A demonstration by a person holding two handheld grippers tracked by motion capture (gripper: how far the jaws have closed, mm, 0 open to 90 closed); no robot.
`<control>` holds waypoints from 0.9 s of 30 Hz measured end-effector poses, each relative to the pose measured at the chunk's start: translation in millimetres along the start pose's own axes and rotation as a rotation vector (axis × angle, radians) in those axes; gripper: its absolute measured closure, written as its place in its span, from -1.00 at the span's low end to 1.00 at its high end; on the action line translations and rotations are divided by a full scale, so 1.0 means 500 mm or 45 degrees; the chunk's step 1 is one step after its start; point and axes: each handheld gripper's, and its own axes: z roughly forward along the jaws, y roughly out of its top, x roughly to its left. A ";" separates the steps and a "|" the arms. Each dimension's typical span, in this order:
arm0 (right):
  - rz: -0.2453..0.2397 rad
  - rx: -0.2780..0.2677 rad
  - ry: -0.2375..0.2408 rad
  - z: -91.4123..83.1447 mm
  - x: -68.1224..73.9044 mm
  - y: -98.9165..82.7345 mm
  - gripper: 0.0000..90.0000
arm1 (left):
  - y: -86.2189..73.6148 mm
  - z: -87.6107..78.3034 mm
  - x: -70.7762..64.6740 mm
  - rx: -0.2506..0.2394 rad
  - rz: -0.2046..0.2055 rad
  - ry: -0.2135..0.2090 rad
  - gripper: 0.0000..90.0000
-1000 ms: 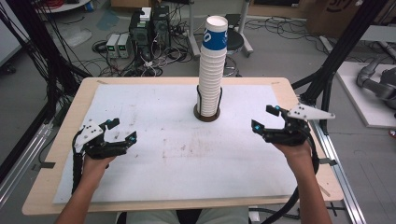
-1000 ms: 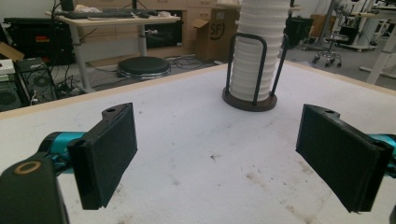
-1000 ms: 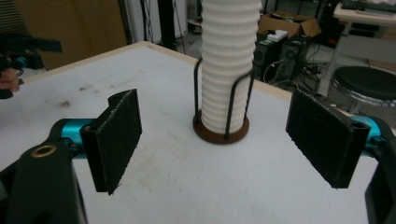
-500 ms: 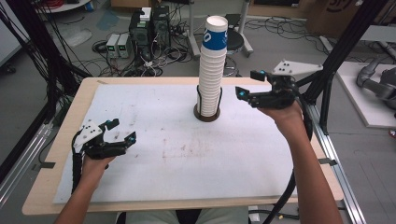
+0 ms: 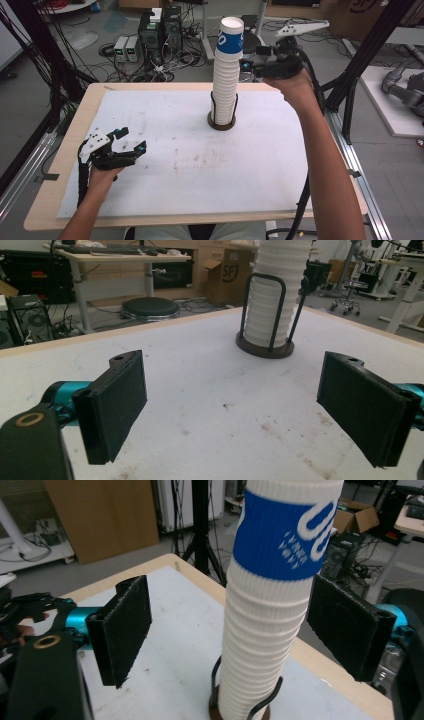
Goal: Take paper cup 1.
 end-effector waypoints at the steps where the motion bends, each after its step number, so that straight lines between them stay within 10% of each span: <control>1: 0.005 0.008 0.001 0.004 -0.003 0.008 -0.59 | 0.000 0.000 -0.001 0.001 0.002 -0.001 -0.73; 27: 0.091 0.062 -0.087 0.125 -0.051 0.102 -0.59 | -0.006 0.003 0.008 0.004 -0.017 -0.003 -0.73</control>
